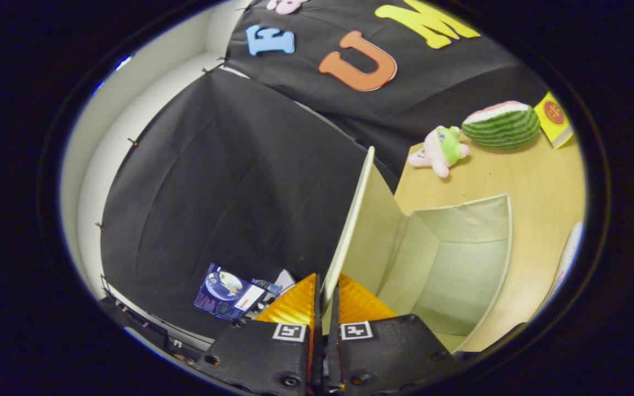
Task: Open the storage box then place both shoes into the box .Put the left shoe in first, then the right shoe, with the right side of both shoes facing outward in a uniform manner.
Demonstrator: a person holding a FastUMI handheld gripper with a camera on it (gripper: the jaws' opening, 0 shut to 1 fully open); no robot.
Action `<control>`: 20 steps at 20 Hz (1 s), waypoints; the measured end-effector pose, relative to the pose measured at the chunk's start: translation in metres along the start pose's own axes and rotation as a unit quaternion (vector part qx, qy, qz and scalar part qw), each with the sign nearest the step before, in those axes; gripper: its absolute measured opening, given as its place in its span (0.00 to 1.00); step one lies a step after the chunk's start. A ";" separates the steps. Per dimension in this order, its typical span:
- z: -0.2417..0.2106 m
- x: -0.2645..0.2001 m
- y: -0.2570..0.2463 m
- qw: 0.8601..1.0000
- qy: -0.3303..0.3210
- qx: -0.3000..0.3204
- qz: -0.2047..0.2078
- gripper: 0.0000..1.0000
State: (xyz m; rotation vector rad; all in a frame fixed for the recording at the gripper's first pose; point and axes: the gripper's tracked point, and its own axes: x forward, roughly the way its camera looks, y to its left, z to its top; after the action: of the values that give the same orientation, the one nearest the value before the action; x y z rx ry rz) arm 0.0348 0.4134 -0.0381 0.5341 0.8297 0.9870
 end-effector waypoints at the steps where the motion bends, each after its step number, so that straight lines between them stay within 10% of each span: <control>1: -0.002 0.010 0.010 1.000 0.006 -0.023 -0.003 0.11; 5: -0.018 0.036 0.041 0.995 0.025 -0.097 -0.011 0.22; 15: -0.009 0.005 0.019 0.981 -0.025 -0.175 -0.076 0.94; 20: 0.020 -0.059 -0.018 0.960 -0.102 -0.207 -0.157 1.00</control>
State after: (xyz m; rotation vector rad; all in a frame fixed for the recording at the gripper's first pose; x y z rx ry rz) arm 0.0430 0.3519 -0.0182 0.1329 0.4838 0.7665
